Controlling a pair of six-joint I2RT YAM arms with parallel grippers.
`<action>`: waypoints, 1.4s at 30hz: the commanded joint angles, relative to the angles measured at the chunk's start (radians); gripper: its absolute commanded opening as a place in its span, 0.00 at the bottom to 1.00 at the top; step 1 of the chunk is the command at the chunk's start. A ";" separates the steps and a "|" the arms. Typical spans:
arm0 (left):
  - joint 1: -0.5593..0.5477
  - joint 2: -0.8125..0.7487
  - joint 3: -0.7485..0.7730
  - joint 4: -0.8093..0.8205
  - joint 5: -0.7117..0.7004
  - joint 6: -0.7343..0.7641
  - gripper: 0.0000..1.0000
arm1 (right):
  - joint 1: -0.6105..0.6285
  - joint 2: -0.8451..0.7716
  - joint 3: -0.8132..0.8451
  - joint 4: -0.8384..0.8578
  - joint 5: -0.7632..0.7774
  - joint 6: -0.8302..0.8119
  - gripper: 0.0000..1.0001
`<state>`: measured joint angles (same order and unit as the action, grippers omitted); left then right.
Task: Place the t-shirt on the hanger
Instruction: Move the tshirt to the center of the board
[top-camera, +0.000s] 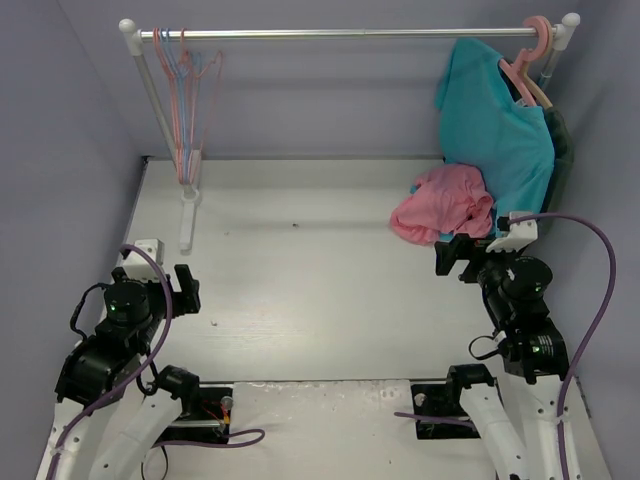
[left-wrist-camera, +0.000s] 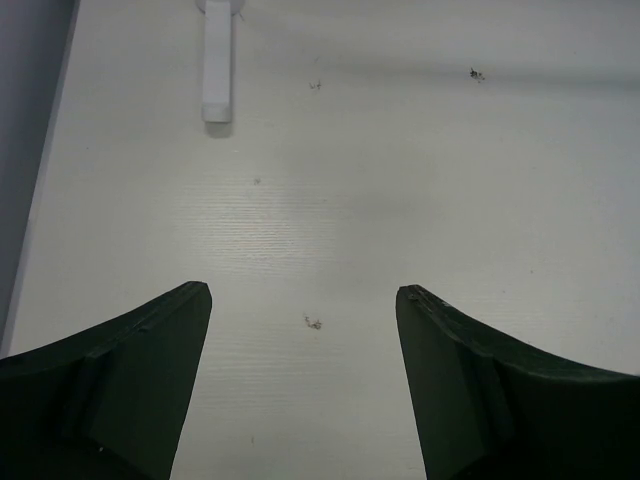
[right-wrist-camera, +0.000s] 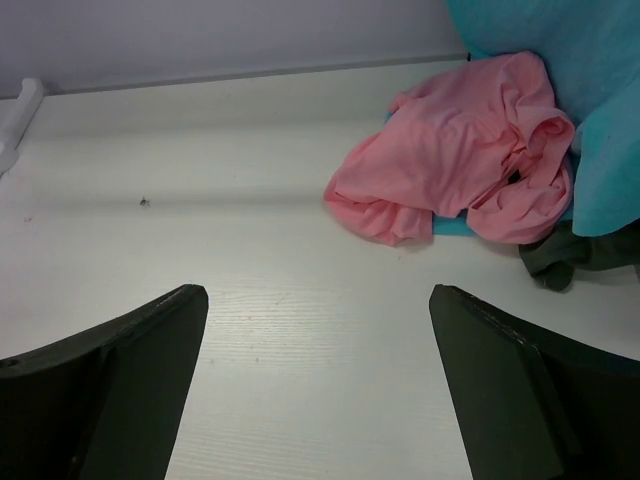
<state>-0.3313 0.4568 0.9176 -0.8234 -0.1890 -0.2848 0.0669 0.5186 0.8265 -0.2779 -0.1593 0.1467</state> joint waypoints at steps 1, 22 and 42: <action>-0.002 0.034 0.032 0.040 0.002 -0.016 0.75 | 0.004 0.053 0.029 0.055 0.049 -0.002 1.00; -0.003 0.230 0.121 -0.010 0.080 -0.073 0.75 | 0.105 1.003 0.393 0.226 0.447 0.117 0.93; -0.002 0.181 0.133 -0.065 0.057 -0.065 0.75 | 0.069 1.416 0.628 0.390 0.282 -0.022 0.00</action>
<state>-0.3321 0.6235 0.9943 -0.9009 -0.1097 -0.3531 0.1150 2.0338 1.3788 0.0048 0.1612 0.1951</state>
